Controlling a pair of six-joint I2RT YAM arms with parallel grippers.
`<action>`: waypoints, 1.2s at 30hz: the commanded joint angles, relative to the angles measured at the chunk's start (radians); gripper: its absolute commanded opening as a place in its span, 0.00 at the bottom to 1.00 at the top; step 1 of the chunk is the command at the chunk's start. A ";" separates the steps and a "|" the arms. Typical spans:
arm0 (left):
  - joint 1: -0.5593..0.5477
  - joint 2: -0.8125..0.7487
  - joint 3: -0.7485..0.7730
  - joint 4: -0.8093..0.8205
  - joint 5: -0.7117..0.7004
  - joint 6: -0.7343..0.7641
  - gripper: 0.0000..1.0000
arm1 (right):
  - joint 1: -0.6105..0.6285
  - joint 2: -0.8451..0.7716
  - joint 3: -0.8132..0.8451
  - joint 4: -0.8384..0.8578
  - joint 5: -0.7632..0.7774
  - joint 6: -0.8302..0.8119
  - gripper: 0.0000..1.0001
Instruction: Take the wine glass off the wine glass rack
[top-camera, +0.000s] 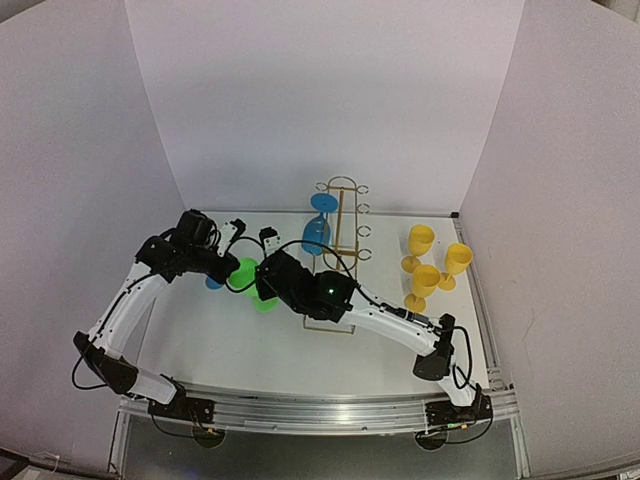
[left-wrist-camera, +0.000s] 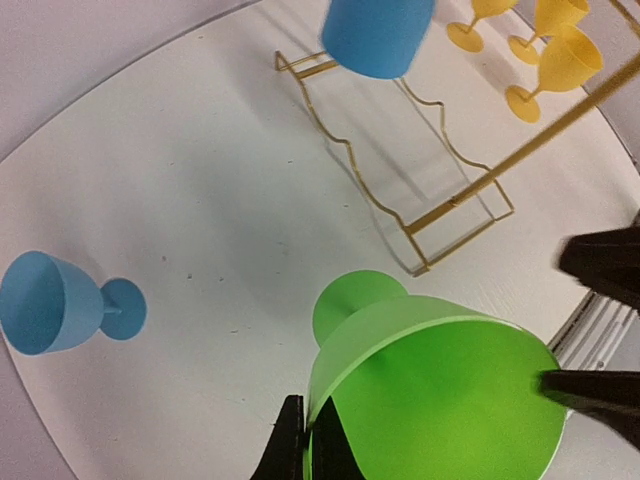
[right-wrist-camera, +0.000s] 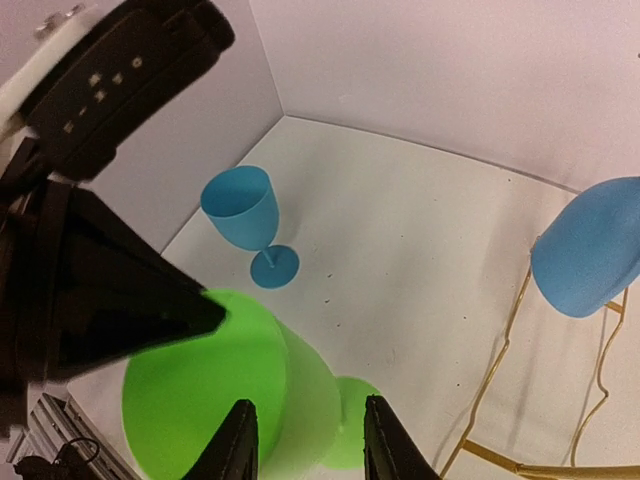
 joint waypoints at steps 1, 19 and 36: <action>0.163 0.102 0.062 0.044 -0.007 0.073 0.00 | -0.001 -0.137 -0.039 0.011 0.044 -0.025 0.36; 0.195 0.505 0.241 0.238 -0.091 0.185 0.00 | -0.002 -0.348 -0.217 0.013 0.132 -0.050 0.44; 0.228 0.563 0.162 0.223 -0.066 0.174 0.07 | -0.002 -0.342 -0.213 0.013 0.129 -0.073 0.47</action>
